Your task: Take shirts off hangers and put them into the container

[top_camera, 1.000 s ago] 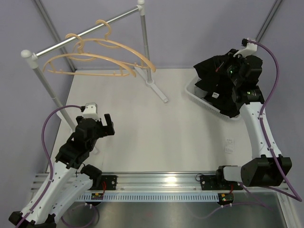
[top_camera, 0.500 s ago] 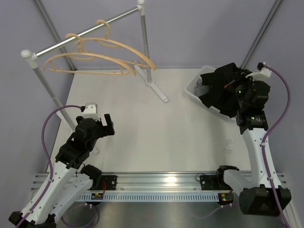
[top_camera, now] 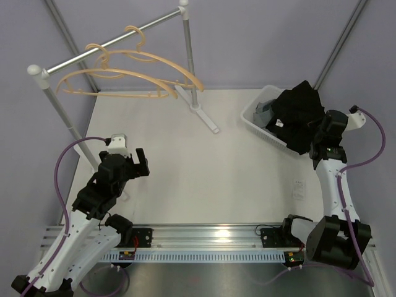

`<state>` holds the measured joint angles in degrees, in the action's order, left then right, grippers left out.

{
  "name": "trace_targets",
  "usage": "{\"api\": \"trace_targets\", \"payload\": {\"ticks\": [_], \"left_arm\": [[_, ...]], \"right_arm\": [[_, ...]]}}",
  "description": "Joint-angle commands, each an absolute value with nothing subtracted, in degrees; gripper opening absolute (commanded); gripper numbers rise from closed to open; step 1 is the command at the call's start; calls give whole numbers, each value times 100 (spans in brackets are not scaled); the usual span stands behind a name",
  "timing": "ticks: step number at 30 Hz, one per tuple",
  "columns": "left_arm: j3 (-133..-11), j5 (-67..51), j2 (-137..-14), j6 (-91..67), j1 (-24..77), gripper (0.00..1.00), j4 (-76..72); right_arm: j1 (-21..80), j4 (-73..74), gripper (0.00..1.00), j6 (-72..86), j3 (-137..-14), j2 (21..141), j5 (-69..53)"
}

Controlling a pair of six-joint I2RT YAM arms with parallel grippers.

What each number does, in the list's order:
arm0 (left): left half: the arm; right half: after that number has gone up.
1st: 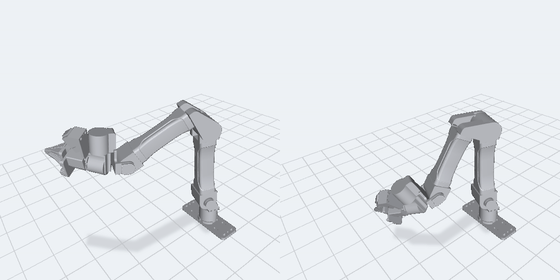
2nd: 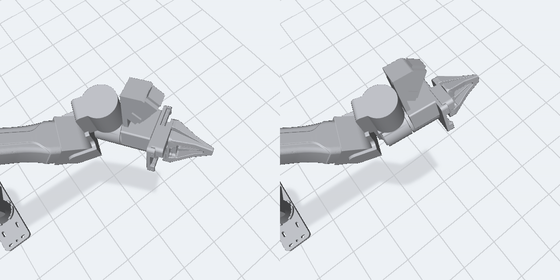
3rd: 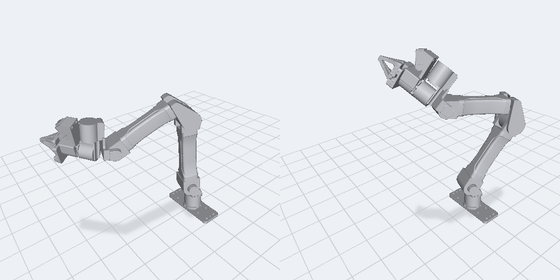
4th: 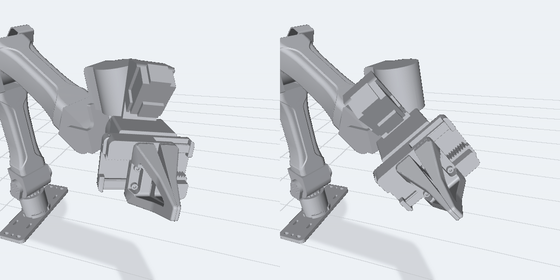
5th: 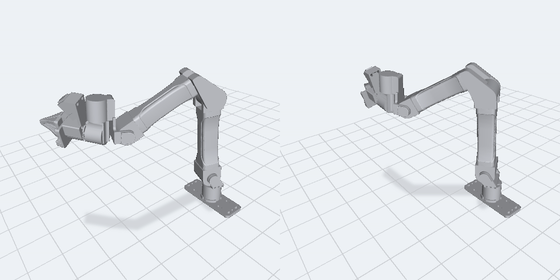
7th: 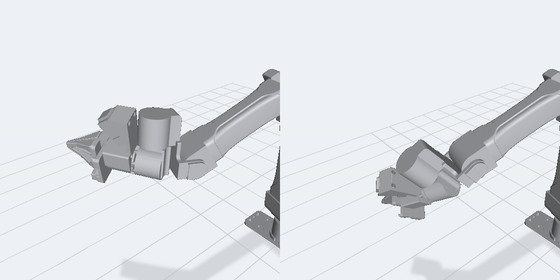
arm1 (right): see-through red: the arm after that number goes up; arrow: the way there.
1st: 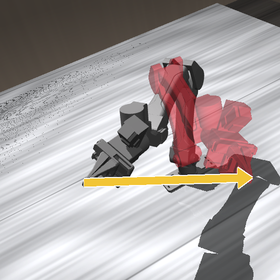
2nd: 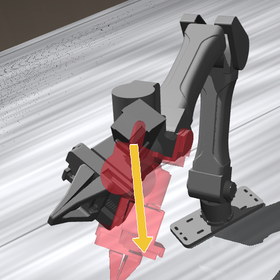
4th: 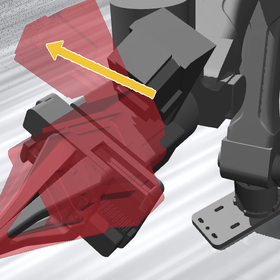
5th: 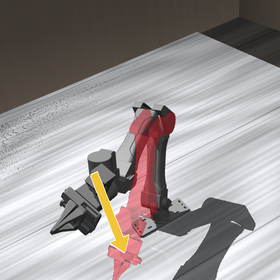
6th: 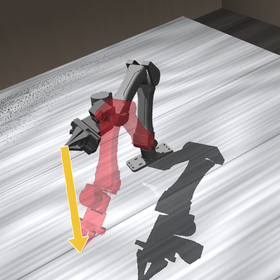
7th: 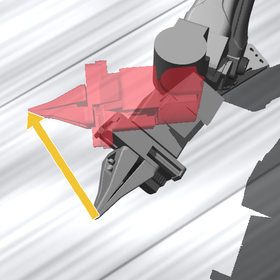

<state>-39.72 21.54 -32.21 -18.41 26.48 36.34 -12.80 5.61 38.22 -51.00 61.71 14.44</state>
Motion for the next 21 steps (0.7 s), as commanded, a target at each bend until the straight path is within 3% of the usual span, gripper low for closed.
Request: {"api": "trace_targets", "payload": {"ticks": [1,21], "left_arm": [[-3973,2188,-3164,-1784,2619,99,3410],[-3973,2162,-3182,-1775,2619,99,3410]], "right_arm": [[-1345,387,0,3947,-5562,6494,1802],[-1046,2056,0,3103,-7295,10397,511]]}}
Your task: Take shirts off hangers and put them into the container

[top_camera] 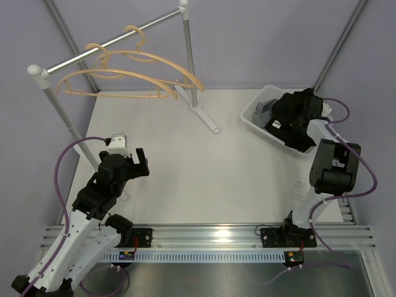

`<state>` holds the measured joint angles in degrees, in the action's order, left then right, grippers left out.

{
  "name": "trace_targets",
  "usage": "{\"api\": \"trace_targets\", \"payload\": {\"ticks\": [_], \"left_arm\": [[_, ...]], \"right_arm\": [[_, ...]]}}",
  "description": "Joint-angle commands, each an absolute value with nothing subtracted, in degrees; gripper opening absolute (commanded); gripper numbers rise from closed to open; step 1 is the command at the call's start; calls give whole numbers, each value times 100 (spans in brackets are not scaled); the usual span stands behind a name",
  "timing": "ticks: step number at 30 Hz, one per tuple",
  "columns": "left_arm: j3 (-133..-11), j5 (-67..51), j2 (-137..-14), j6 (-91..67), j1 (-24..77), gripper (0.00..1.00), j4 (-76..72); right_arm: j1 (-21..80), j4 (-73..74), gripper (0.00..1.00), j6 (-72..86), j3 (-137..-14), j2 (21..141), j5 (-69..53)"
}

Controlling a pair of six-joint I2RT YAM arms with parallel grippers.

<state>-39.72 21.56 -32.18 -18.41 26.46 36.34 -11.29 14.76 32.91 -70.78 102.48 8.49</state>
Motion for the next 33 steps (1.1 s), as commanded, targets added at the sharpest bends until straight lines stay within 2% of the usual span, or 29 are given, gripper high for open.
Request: {"api": "trace_targets", "payload": {"ticks": [1,8,15,21,25,29,33], "left_arm": [[-3973,2162,-3190,-1775,2619,99,3410],[-3973,2162,-3173,-1775,2619,99,3410],[-3981,2153,-3120,-1767,2610,99,3410],[-3973,2188,-3085,-1767,2610,99,3410],[-3973,2197,-3111,-1775,2610,99,3410],[-3973,2250,-3068,-1775,2610,99,3410],[-3964,2259,-3015,-1775,2610,99,3410]], "right_arm": [[-1046,2109,0,3059,-7304,10476,458],[-1020,2259,20,2778,-7199,10284,387],[-1020,2505,28,2602,-7453,10503,-166],[-1011,2224,30,2637,-7075,9643,-150],[-1011,2390,38,2575,-7005,8923,69],[-1011,2355,39,2610,-6847,8377,237],[-1011,2391,50,2637,-6759,7990,500]]}}
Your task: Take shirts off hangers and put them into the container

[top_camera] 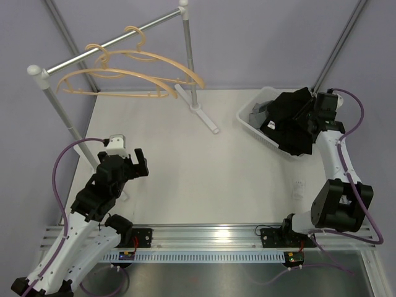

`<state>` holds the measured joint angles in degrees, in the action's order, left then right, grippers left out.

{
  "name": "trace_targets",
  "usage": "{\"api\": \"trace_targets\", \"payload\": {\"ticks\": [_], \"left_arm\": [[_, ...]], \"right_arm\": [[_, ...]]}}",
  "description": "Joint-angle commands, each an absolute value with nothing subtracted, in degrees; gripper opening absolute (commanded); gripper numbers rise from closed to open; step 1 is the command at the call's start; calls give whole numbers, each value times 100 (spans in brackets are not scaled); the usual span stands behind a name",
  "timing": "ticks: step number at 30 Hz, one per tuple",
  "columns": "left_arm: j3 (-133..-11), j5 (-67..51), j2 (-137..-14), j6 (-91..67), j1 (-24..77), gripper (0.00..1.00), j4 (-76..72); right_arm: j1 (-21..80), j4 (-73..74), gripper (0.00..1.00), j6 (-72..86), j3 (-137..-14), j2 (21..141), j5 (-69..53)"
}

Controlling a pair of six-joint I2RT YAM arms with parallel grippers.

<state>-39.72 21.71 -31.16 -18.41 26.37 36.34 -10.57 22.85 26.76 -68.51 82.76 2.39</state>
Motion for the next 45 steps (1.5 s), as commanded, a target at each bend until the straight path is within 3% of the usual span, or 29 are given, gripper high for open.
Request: {"api": "trace_targets", "payload": {"ticks": [1,7,12,17,32,36,38,39,42,43,45], "left_arm": [[-3964,2259,-3006,-1775,2610,99,3410],[-3973,2215,-2962,-1775,2610,99,3401],[-3973,2224,-2909,-1775,2610,99,3410],[-3973,2189,-2927,-1775,2610,99,3410],[-3946,2215,-3023,-1784,2610,99,3410],[-3946,2224,-3041,-1784,2610,99,3410],[-3946,2215,-3050,-1784,2610,99,3410],[-3955,2206,-3050,-1775,2610,99,3410],[-3955,2180,-3041,-1775,2610,99,3410],[-3955,2171,-3041,-1775,2610,99,3410],[-3955,2153,-3015,-1767,2610,99,3410]], "right_arm": [[-1011,2399,52,2637,-6741,7807,544],[-1011,2320,71,2584,-6697,6876,650],[-1020,2215,81,2382,-7029,6548,949],[-1028,1855,83,2277,-7951,7416,1388],[-1081,1300,83,1486,-10985,11397,1002],[-1081,1433,73,1407,-11250,11751,774],[-1081,1424,61,1397,-11119,11760,677],[-1081,1415,48,1397,-11049,11734,659],[-1072,1345,32,1389,-10653,11584,563],[-1081,1353,22,1397,-10461,11540,536],[-1072,1354,14,1450,-10101,11365,440]]}}
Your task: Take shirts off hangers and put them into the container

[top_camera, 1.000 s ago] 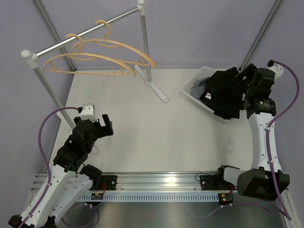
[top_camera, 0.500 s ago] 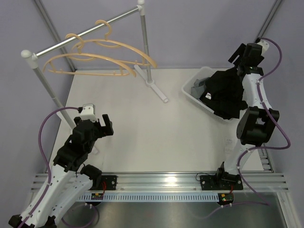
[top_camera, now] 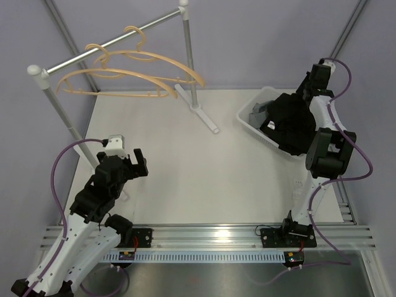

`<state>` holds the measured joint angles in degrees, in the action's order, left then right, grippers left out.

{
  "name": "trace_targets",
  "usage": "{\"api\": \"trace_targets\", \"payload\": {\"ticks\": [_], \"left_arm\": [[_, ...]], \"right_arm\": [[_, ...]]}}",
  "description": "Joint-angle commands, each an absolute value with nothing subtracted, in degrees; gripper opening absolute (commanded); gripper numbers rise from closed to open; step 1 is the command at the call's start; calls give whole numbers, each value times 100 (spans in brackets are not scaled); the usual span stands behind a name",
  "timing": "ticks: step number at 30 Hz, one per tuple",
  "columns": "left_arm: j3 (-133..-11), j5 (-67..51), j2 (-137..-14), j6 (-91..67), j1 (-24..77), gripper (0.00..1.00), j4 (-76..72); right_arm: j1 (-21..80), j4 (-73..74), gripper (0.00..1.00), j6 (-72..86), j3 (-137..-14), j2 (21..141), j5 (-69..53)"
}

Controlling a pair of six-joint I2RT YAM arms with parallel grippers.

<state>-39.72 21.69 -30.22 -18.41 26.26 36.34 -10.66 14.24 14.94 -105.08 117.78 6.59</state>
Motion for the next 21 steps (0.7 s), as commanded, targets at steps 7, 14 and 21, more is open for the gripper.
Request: {"api": "trace_targets", "payload": {"ticks": [7,14,21], "left_arm": [[-3964,2118,-2927,-1775,2610,99,3410],[-3973,2074,-2892,-1775,2610,99,3410],[-3964,2100,-2856,-1775,2610,99,3410]], "right_arm": [[-1037,1468,0,1784,-8976,10662,334],[-809,1836,0,1846,-8130,10134,544],[-782,2627,1,2294,-8147,10669,633]]}}
